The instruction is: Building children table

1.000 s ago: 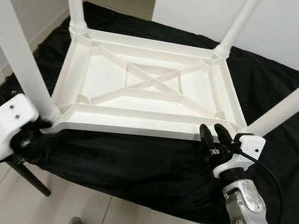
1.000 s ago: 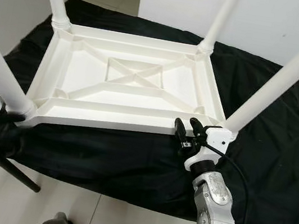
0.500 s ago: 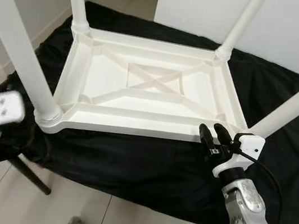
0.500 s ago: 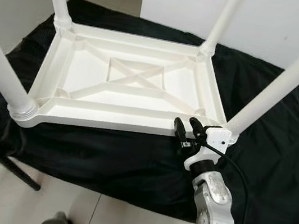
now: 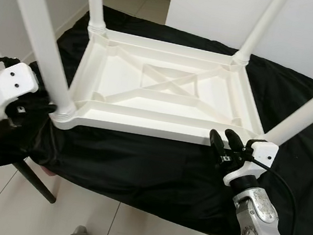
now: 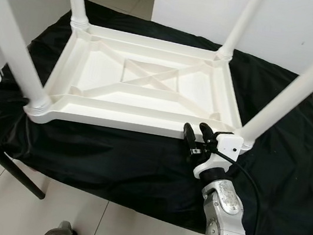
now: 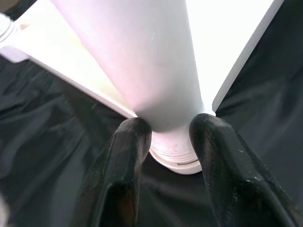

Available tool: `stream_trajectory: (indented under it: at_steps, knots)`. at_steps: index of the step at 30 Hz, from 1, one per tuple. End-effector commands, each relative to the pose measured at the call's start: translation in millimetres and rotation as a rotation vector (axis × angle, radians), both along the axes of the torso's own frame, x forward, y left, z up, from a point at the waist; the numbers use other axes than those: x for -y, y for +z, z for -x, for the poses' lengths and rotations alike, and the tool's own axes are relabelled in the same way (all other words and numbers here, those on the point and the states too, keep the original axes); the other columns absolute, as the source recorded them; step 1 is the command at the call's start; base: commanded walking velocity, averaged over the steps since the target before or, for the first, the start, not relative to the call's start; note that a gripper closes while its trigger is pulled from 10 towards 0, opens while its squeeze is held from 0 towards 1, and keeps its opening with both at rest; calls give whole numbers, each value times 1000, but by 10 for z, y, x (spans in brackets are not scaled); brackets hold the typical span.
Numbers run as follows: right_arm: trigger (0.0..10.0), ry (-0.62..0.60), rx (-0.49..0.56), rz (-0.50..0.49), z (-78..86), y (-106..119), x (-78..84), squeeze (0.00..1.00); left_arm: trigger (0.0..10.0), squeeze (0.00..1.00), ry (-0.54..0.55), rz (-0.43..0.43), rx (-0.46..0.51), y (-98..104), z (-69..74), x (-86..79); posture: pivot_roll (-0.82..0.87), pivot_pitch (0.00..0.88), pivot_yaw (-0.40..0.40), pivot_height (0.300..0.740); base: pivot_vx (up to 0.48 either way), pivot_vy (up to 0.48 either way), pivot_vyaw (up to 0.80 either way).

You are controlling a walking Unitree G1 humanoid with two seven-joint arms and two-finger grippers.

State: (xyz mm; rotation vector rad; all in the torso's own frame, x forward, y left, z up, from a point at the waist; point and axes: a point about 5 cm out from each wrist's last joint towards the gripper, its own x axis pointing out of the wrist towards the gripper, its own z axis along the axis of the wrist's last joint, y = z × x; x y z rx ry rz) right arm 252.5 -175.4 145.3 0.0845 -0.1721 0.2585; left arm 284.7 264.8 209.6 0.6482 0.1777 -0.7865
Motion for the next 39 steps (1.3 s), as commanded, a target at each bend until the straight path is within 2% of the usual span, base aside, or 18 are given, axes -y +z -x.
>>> stream_trajectory:
  at_steps: [1, 4, 6, 7, 8, 10, 14, 17, 21, 25, 29, 30, 33, 34, 35, 37, 38, 39]
  knots:
    - [10000, -5, -13, 5, 0, -37, 22, 0, 10000, 0, 281, 65, 219, 50, -133, -103, 124, 85, -54, 740, 0, 0, 0]
    - [10000, -4, -13, 7, 2, -37, 22, 0, 10000, 0, 288, 35, 207, -8, -146, -145, 117, 84, -52, 740, 0, 0, 0]
    - [10000, -8, -11, 9, 4, -27, 42, 0, 10000, 0, 290, -153, 166, -106, -121, -299, 116, 86, -55, 740, 0, 0, 0]
    - [10000, -8, -11, 9, 4, -27, 42, 0, 10000, 0, 290, -153, 166, -106, -121, -299, 116, 86, -55, 740, 0, 0, 0]
    - [10000, -9, -10, 9, 5, -24, 49, 0, 10000, 0, 293, -223, 150, -134, -109, -358, 117, 86, -55, 740, 0, 0, 0]
    - [10000, -10, -10, 10, 6, -24, 53, 0, 10000, 0, 286, -274, 144, -140, -98, -395, 116, 86, -54, 740, 0, 0, 0]
    - [10000, -6, -14, 9, 5, -34, 39, 0, 10000, 0, 382, -413, 246, 70, -205, -538, 117, 84, -57, 740, 0, 0, 0]
    - [10000, -4, -14, 7, 2, -35, 32, 0, 10000, 0, 462, -411, 320, 173, -283, -599, 119, 83, -59, 740, 0, 0, 0]
    - [10000, -4, -13, 7, -3, -37, 28, 0, 10000, 0, 543, -352, 398, 270, -375, -616, 114, 77, -58, 740, 0, 0, 0]
    - [10000, -10, -17, 9, -1, -49, 34, 0, 10000, 0, 602, -129, 498, 410, -520, -502, 109, 69, -55, 740, 0, 0, 0]
    - [10000, -16, -24, 8, 8, -74, 39, 0, 10000, 0, 555, 21, 476, 323, -590, -326, 104, 58, -55, 740, 0, 0, 0]
    - [10000, -16, -24, 8, 8, -74, 39, 0, 10000, 0, 555, 21, 476, 323, -590, -326, 104, 58, -55, 740, 0, 0, 0]
    - [10000, -17, -29, 8, 10, -92, 35, 0, 10000, 0, 478, 135, 424, 194, -638, -136, 104, 55, -56, 740, 0, 0, 0]
    - [10000, -21, -32, 12, 7, -99, 37, 0, 10000, 0, 454, 218, 369, 121, -667, -57, 104, 55, -56, 740, 0, 0, 0]
    - [10000, -21, -32, 12, 7, -99, 37, 0, 10000, 0, 454, 218, 369, 121, -667, -57, 104, 55, -56, 740, 0, 0, 0]
    - [10000, -46, -47, 23, -7, -124, 60, 0, 10000, 0, 372, 309, 323, 87, -646, 49, 98, 45, -54, 740, 0, 0, 0]
    - [10000, -46, -47, 23, -7, -124, 60, 0, 10000, 0, 372, 309, 323, 87, -646, 49, 98, 45, -54, 740, 0, 0, 0]
    - [10000, -76, -63, 37, -22, -154, 90, 0, 10000, 0, 275, 339, 297, 58, -610, 153, 98, 44, -54, 740, 0, 0, 0]
